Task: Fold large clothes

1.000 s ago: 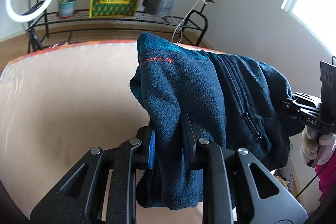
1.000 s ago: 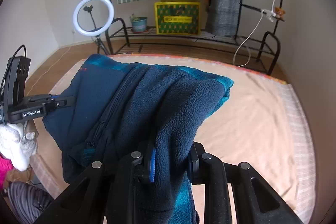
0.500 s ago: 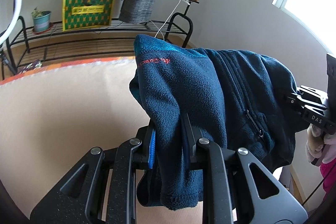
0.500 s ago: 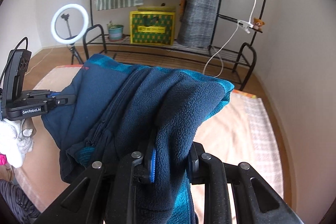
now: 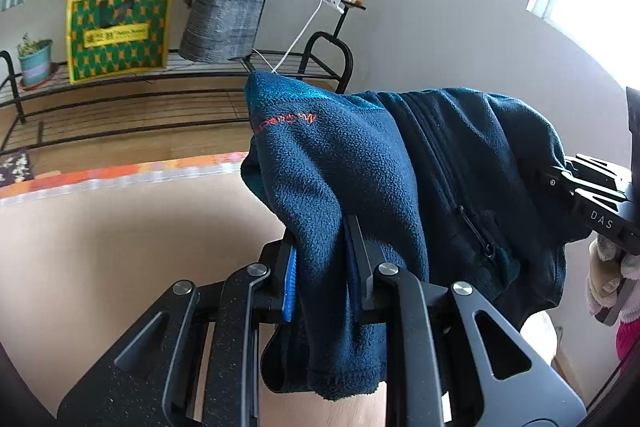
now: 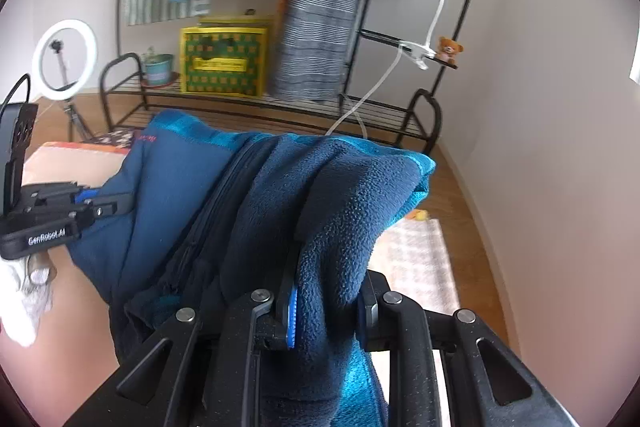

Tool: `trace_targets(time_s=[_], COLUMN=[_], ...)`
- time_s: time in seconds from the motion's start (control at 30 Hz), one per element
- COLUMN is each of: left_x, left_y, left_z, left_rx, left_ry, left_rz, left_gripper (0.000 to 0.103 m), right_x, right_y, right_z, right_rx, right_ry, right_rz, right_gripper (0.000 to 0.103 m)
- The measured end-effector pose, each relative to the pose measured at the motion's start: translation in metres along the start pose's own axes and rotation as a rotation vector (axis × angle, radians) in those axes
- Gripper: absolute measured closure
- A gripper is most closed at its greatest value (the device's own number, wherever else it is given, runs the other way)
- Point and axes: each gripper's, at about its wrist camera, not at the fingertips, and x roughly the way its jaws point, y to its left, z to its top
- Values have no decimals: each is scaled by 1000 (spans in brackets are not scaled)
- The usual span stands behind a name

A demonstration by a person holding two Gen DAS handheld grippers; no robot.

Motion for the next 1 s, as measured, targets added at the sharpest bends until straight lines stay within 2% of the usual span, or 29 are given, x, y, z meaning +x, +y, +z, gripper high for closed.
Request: trace_targets(time_s=[0.2, 0.37, 0.43, 0.5, 0.6, 0.67, 0.7, 0.73, 0.8, 0.93, 1.0], left_x=[59, 100, 109, 114, 113, 112, 111, 107, 98, 68, 44], left_y=[4, 13, 26, 38, 39, 43, 46, 48, 45, 26, 13], left_z=[3, -12, -14, -12, -9, -10, -10, -11, -11, -10, -8], left_rx=[-49, -72, -121, -150, -101, -100, -114, -128, -111, -9, 27], left_ry=[15, 53, 76, 99, 113, 113, 115, 114, 106, 80, 54], left_rz=[12, 32, 5, -27, -5, 12, 7, 1, 21, 59, 75], left_gripper=[84, 84, 84, 82, 65, 57, 57, 57, 58, 58, 58], right_x=[60, 122, 151, 169, 191, 195, 194, 191, 181, 150, 128], right_y=[-21, -27, -32, -40, -54, -59, -61, -65, -67, -71, -71], right_z=[6, -10, -21, -33, -53, -56, -56, -54, -53, -46, -43], right_rx=[0, -22, -44, -31, 22, 49, 62, 77, 88, 122, 151], right_ry=[12, 67, 117, 158, 205, 206, 207, 205, 199, 158, 125], right_rz=[-36, -89, -141, -153, -159, -171, -184, -190, -194, -205, -180], right_gripper=[83, 83, 83, 83, 78, 72, 63, 59, 59, 51, 51])
